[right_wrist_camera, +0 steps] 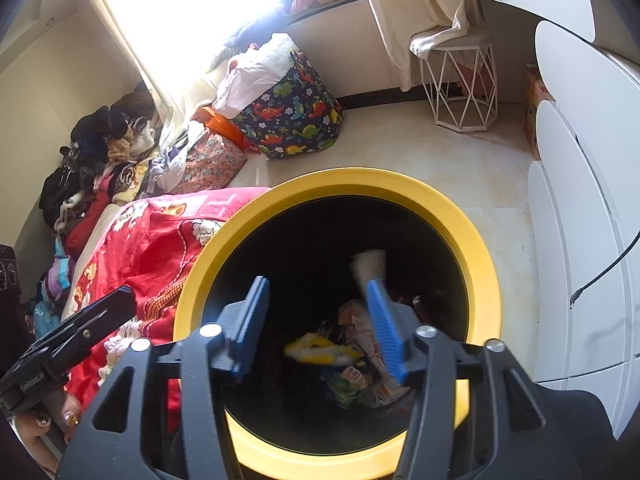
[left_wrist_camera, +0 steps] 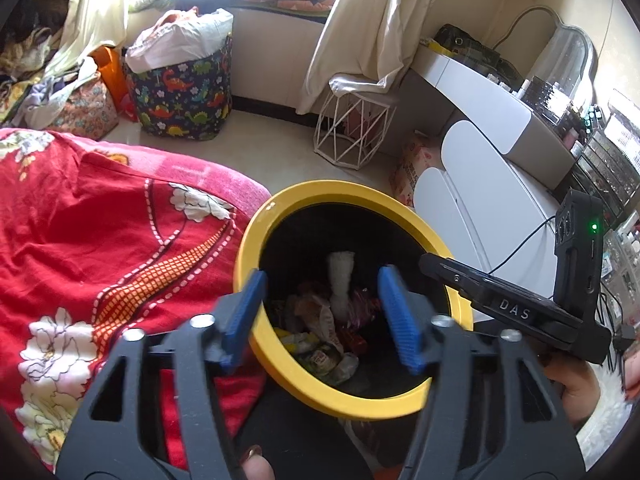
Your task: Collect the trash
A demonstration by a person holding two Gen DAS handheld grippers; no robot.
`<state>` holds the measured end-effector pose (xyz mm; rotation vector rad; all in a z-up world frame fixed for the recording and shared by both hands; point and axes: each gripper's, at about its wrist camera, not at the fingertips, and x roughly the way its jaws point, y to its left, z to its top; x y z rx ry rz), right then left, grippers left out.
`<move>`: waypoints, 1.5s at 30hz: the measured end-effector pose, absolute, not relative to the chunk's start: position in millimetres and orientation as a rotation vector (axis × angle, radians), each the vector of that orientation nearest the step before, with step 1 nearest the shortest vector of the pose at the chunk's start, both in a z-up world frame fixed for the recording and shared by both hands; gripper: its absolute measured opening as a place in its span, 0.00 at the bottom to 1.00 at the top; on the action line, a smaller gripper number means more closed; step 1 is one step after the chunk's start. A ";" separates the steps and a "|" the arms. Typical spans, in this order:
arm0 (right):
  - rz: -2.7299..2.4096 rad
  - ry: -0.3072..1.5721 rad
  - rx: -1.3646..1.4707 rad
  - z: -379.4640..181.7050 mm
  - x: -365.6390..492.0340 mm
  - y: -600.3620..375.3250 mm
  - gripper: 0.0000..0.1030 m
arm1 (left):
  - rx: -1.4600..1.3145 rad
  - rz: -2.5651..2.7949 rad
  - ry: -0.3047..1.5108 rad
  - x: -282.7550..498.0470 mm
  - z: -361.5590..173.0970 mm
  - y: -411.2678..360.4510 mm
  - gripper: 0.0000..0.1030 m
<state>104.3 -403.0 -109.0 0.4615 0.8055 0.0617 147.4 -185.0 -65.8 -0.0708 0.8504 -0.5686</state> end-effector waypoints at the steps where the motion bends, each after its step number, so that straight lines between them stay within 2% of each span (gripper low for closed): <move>1: 0.061 0.803 0.459 -108.5 104.0 -402.5 0.52 | -0.072 -0.567 0.848 146.3 -65.2 -184.0 0.60; 2: 0.061 0.800 0.457 -107.8 103.0 -401.9 0.53 | -0.072 -0.561 0.846 145.4 -64.8 -182.6 0.61; 5: 0.052 0.782 0.445 -104.3 98.3 -400.0 0.63 | -0.071 -0.542 0.837 141.8 -63.1 -177.1 0.80; 8: 0.052 0.766 0.440 -100.8 93.5 -398.7 0.67 | -0.070 -0.529 0.830 138.2 -60.8 -172.1 0.81; 10: 0.050 0.753 0.434 -97.4 89.0 -396.4 0.77 | -0.069 -0.517 0.821 134.0 -59.3 -168.1 0.87; 11: 0.045 0.745 0.432 -95.6 86.9 -395.4 0.78 | -0.070 -0.512 0.818 132.7 -58.5 -166.3 0.89; 22: 0.049 0.670 0.316 -73.6 56.4 -363.4 0.94 | -0.096 -0.406 0.767 115.0 -46.7 -130.5 0.89; 36: 0.063 0.509 0.209 -52.1 20.2 -323.9 0.94 | -0.086 -0.245 0.637 84.3 -23.4 -86.0 0.89; 45: 0.012 0.320 0.182 -40.9 -9.8 -314.0 0.94 | -0.048 -0.194 0.519 53.6 -12.8 -70.7 0.89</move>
